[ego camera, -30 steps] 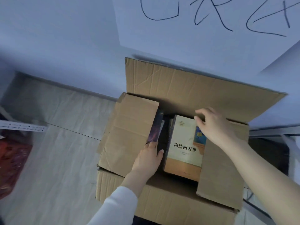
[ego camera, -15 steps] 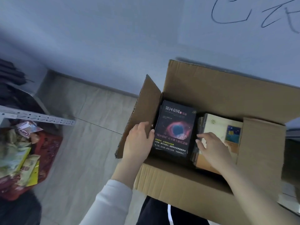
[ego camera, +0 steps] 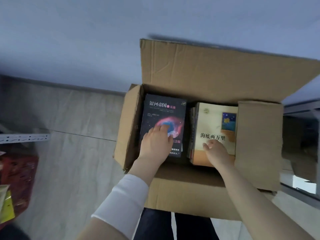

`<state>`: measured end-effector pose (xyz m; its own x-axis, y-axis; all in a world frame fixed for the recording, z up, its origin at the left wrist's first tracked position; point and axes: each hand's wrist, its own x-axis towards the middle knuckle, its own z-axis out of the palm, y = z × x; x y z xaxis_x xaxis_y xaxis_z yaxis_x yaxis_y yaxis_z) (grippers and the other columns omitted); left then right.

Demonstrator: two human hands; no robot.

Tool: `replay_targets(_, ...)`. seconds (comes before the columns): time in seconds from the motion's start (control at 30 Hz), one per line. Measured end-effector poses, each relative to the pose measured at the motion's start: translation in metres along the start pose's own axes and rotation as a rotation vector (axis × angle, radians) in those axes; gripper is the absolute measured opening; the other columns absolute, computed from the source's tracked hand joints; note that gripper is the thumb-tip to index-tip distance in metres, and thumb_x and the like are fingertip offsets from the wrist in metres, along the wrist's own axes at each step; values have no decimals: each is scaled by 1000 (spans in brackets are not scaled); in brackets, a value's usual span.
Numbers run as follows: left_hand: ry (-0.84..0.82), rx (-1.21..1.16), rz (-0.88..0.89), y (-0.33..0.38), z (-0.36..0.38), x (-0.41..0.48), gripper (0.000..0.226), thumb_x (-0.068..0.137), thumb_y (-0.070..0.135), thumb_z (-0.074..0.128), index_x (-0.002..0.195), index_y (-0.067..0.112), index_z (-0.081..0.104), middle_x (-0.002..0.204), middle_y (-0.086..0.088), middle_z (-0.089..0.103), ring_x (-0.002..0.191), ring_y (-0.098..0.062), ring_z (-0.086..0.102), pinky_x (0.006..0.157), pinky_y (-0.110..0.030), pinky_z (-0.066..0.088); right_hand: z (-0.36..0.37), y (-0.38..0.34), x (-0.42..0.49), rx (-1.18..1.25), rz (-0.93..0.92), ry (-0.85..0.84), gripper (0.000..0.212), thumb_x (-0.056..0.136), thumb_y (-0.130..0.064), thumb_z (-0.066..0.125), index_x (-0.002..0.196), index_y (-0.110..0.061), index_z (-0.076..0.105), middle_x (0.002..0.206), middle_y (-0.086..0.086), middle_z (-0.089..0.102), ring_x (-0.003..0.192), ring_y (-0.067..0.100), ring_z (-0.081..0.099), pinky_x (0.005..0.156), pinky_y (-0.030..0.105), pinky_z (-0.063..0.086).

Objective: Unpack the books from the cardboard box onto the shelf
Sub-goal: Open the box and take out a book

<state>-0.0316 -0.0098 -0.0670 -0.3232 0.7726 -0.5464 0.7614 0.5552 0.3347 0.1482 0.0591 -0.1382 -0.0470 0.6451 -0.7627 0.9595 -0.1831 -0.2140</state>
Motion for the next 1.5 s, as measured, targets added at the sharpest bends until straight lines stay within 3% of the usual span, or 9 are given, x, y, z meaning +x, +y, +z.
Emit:
replay_targets(0.13,-67,84,53,32,3,-2,41,99,30,38,137,17,43,133,-6,55,117,-23,57,96,-33,47,-33,26,-17,122,79,112,46,97,-30,41,136,-6,43,138,13,51,125,29,49,99,34,39)
replay_targets(0.27,-81,158,121,69,6,-9,40,99,32,39,136,18,44,135,-5,54,121,-21,55,100,-33,45,-69,38,-57,223,6,198,47,95,-30,45,138,-10,41,138,8,51,122,24,53,93,36,46)
replay_targets(0.53,-36,367,191,136,21,-11,43,99,31,39,140,16,42,136,-4,52,127,-21,48,105,-34,37,-142,110,-74,-258,-70,432,45,94,-39,40,129,-12,48,125,10,55,113,25,56,89,37,52)
replay_targets(0.73,-38,463,151,154,45,-8,42,99,30,39,137,15,44,136,-5,53,126,-22,48,103,-34,37,-162,151,-35,-606,-226,363,39,92,-28,47,123,-5,53,125,19,55,109,36,53,88,41,43)
replay_targets(0.87,-67,402,65,148,54,-13,42,98,30,41,137,15,43,136,-5,53,127,-23,48,107,-35,35,-158,145,-28,-605,-277,328,41,94,-29,44,127,-5,51,121,17,58,107,32,56,87,40,45)
replay_targets(1.0,-150,211,-70,131,77,-12,49,97,30,43,143,16,34,138,-7,49,127,-25,48,101,-36,41,-139,129,-9,-415,-319,274,47,97,-36,38,137,-13,41,137,7,49,124,23,49,99,32,42)
replay_targets(1.2,-209,-127,-283,98,140,28,69,97,34,46,152,11,11,150,-12,34,137,-29,38,108,-42,35,-87,105,70,-9,-236,166,48,92,-40,49,130,-10,47,130,8,52,117,22,52,83,31,45)
replay_targets(1.4,-145,-421,-383,78,171,57,60,93,35,53,143,10,32,139,-11,50,127,-28,50,103,-41,43,-60,104,122,405,-89,84,58,84,-43,61,126,-6,48,126,11,58,111,26,59,87,38,50)
replay_targets(1.5,-158,-519,-422,75,169,58,58,91,36,56,141,12,38,134,-7,56,122,-26,54,94,-35,46,-62,104,123,646,-20,-68,41,85,-35,64,116,-11,53,113,7,65,90,18,64,68,28,50)
